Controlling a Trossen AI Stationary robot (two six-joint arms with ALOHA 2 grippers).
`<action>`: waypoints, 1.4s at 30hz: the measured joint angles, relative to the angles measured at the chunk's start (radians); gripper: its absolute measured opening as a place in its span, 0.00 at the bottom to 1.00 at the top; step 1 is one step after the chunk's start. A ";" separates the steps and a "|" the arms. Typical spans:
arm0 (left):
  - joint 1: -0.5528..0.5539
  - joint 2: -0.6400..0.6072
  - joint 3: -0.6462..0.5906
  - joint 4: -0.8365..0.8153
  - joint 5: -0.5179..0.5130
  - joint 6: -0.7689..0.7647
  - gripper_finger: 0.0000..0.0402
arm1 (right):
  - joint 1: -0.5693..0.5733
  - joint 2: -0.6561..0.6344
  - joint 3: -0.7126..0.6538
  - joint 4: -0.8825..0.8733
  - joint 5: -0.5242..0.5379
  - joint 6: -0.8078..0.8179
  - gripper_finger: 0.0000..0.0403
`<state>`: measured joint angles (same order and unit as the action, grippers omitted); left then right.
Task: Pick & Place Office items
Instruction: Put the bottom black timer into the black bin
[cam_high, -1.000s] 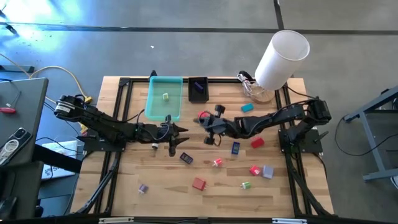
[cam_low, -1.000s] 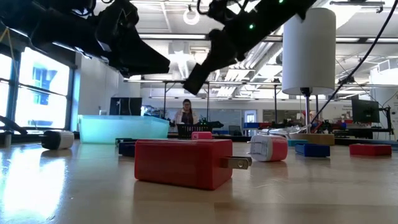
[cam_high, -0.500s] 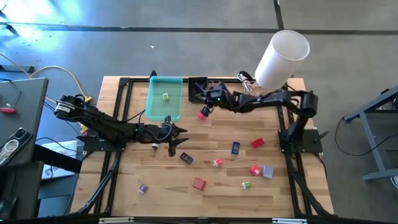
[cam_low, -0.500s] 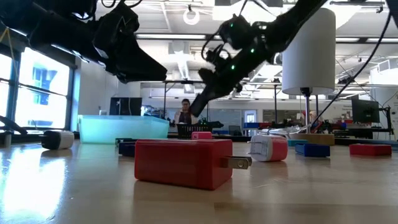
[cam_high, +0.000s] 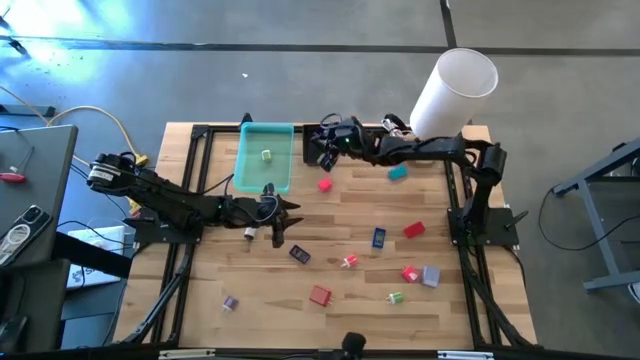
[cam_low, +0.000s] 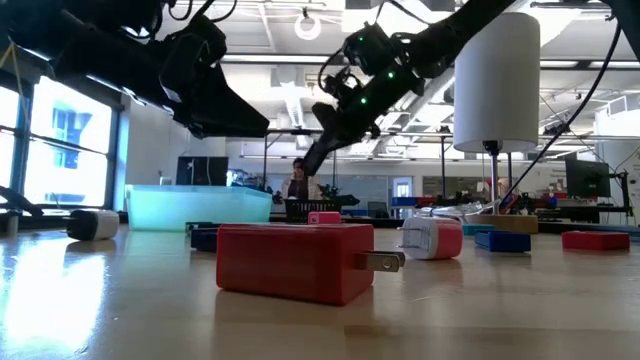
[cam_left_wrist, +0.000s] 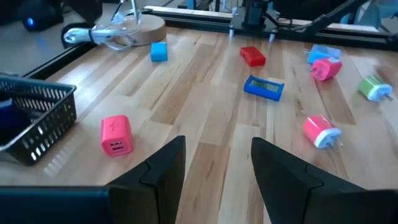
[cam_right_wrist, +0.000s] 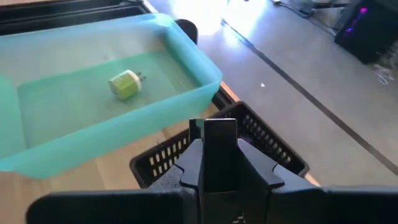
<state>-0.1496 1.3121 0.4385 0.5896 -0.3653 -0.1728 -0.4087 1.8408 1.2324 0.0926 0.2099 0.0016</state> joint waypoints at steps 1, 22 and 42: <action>0.003 0.000 0.000 0.000 0.000 -0.010 0.44 | -0.006 0.000 0.018 -0.021 -0.018 -0.003 0.12; 0.008 0.000 0.000 -0.031 0.007 -0.019 0.44 | -0.045 0.211 0.141 -0.005 0.005 -0.024 0.12; 0.012 0.000 0.000 -0.028 0.006 -0.008 0.44 | -0.056 0.216 0.148 -0.029 -0.003 0.057 0.14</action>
<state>-0.1375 1.3121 0.4385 0.5617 -0.3588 -0.1810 -0.4652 2.0571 1.3808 0.0635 0.2066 0.0587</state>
